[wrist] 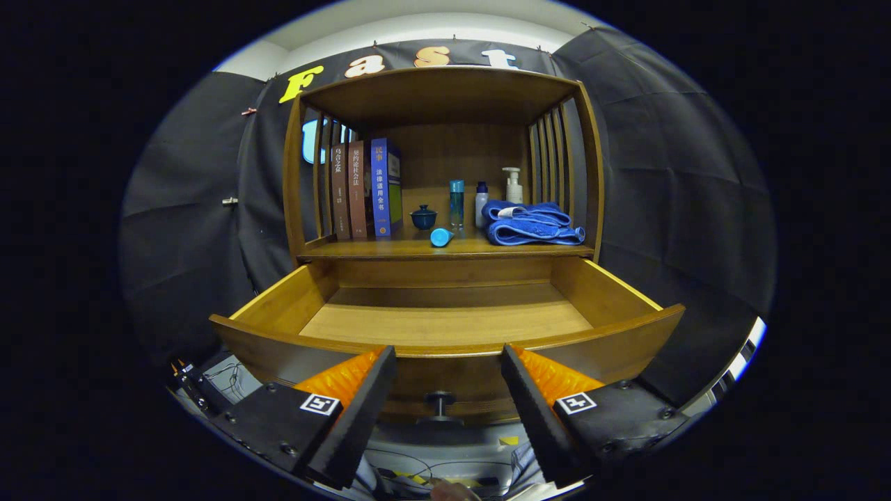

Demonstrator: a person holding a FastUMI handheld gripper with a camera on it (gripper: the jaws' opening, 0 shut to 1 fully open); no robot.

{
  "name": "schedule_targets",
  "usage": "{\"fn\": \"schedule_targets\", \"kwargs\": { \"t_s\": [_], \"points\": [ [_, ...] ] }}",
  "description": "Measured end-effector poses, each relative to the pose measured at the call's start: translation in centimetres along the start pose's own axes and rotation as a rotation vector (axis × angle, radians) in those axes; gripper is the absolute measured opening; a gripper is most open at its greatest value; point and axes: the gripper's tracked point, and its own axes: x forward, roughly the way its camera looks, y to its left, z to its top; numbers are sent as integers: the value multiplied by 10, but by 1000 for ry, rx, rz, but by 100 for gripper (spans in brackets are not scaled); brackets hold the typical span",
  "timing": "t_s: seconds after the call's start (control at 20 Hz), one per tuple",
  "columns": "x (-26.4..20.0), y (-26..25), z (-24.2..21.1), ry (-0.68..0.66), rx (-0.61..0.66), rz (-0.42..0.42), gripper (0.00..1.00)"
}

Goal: Pull open the drawer, take out the items inside it, and place them on the countertop above the cabinet.

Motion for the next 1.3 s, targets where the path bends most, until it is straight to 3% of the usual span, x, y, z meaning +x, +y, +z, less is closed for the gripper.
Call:
{"fn": "schedule_targets", "kwargs": {
  "t_s": [0.25, 1.3],
  "points": [
    [12, 2, 5, -6, 9, -5, 99],
    [157, 4, 43, -1, 43, -13, 98]
  ]
}}
